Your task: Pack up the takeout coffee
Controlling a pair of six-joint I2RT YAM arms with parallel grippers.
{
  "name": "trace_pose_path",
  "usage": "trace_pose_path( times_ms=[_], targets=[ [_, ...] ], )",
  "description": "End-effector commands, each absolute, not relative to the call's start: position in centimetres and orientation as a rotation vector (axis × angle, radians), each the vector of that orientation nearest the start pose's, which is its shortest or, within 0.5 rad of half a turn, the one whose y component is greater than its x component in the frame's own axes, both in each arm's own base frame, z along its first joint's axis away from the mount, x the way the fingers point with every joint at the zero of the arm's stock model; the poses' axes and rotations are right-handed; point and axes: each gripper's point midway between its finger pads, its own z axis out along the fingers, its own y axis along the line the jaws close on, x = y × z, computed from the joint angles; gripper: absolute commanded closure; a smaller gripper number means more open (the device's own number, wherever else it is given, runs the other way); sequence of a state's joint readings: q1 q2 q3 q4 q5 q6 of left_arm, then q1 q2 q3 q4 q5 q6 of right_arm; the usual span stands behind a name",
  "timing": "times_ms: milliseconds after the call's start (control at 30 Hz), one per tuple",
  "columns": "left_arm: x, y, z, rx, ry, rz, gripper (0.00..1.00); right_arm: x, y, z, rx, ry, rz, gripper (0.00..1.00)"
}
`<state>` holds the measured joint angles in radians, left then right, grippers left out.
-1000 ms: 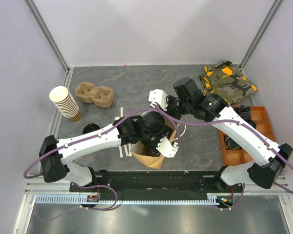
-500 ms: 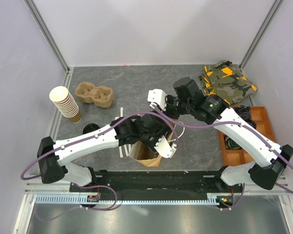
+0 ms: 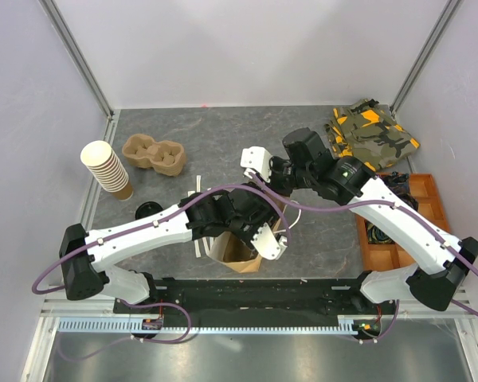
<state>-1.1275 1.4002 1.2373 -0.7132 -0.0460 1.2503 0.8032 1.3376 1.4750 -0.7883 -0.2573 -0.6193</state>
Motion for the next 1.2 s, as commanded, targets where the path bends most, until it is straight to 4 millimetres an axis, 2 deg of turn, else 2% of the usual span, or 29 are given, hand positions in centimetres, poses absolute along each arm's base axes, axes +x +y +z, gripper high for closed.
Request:
trace_pose_path(
  times_ms=[0,300,400,600,867,1033,1167],
  targets=[
    [20.2,-29.9,14.9,2.425,1.031,0.070,0.73,17.6,32.2,32.8,-1.600,1.351,0.707,1.00],
    [19.8,-29.2,14.8,2.470,1.051,0.056,0.75,18.5,32.2,32.4,-1.591,1.344,0.652,1.00],
    [19.5,-29.7,15.3,2.443,1.057,0.002,0.75,18.9,32.3,32.4,-1.604,1.318,0.621,1.00],
    [20.4,-30.2,17.2,2.366,1.075,0.003,0.76,19.4,32.1,32.7,-1.621,1.270,0.569,1.00],
    [21.0,-30.0,18.6,2.338,1.117,0.005,0.76,18.9,32.2,32.7,-1.657,1.220,0.554,1.00],
    [21.3,-29.6,18.1,2.366,1.119,0.040,0.76,18.5,32.6,33.1,-1.663,1.203,0.562,1.00],
    [20.7,-28.8,16.7,2.428,1.153,0.022,0.76,18.3,32.9,33.3,-1.671,1.195,0.560,1.00]
  ],
)
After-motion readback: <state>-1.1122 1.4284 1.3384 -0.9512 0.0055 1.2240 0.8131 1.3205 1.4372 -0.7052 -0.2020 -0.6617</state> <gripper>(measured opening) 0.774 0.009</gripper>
